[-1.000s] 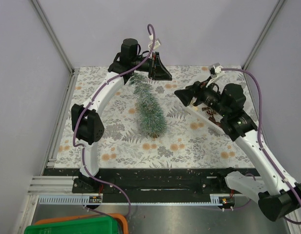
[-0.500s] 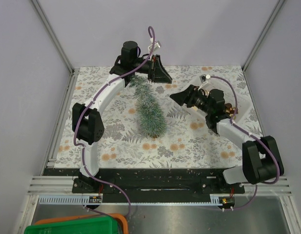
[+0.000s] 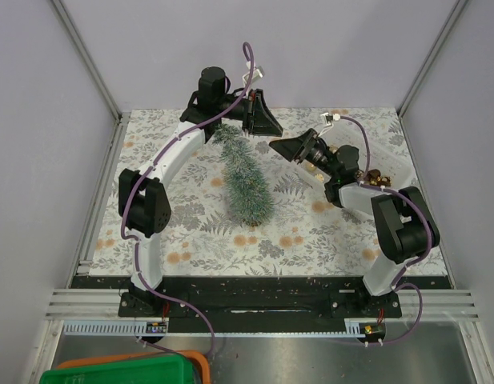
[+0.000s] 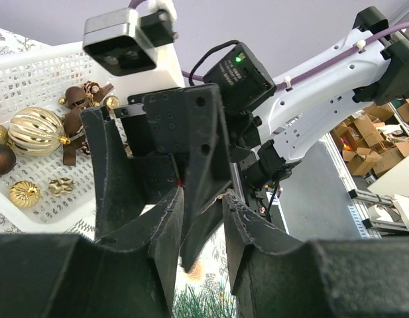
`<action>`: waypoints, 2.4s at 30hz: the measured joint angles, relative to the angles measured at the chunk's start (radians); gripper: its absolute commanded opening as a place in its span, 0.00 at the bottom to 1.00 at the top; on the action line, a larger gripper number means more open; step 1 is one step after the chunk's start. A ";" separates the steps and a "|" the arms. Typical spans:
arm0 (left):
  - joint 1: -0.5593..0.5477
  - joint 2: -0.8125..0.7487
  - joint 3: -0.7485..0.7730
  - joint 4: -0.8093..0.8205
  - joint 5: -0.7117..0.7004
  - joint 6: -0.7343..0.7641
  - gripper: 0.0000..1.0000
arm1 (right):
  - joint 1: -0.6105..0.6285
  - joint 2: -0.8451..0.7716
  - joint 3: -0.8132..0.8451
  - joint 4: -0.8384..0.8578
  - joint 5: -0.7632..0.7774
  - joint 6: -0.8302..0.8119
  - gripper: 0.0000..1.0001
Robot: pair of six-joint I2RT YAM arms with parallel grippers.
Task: Decorate the small christmas tree
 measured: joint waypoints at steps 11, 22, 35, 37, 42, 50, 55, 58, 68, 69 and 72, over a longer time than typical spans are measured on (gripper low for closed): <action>0.000 0.000 -0.003 0.019 0.004 -0.027 0.35 | 0.080 0.000 0.080 0.013 -0.005 -0.069 0.59; -0.004 -0.017 -0.047 0.088 0.020 -0.114 0.99 | 0.119 0.008 0.083 0.014 0.081 -0.144 0.12; 0.095 -0.221 -0.111 -0.031 -0.014 -0.034 0.99 | 0.120 -0.357 -0.097 -0.437 0.215 -0.414 0.00; 0.134 -0.266 -0.111 -0.108 -0.029 0.040 0.99 | 0.120 -0.443 -0.106 -0.532 0.245 -0.456 0.00; 0.191 -0.343 -0.126 -0.199 -0.047 0.137 0.99 | 0.123 -0.568 -0.127 -0.697 0.287 -0.511 0.00; 0.187 -0.388 -0.194 -0.230 -0.044 0.172 0.99 | 0.233 -0.715 -0.218 -0.969 0.377 -0.540 0.00; 0.187 -0.411 -0.235 -0.232 -0.037 0.169 0.99 | 0.338 -0.832 -0.230 -1.096 0.438 -0.541 0.00; 0.187 -0.438 -0.249 -0.230 -0.034 0.173 0.99 | 0.398 -0.907 -0.230 -1.169 0.468 -0.541 0.00; 0.188 -0.532 -0.315 -0.228 -0.035 0.211 0.99 | 0.554 -0.764 -0.193 -1.216 0.484 -0.521 0.12; 0.188 -0.539 -0.326 -0.228 -0.035 0.214 0.99 | 0.558 -0.732 -0.188 -1.205 0.483 -0.517 0.14; 0.188 -0.560 -0.363 -0.229 -0.035 0.219 0.99 | 0.565 -0.659 -0.174 -1.183 0.483 -0.508 0.25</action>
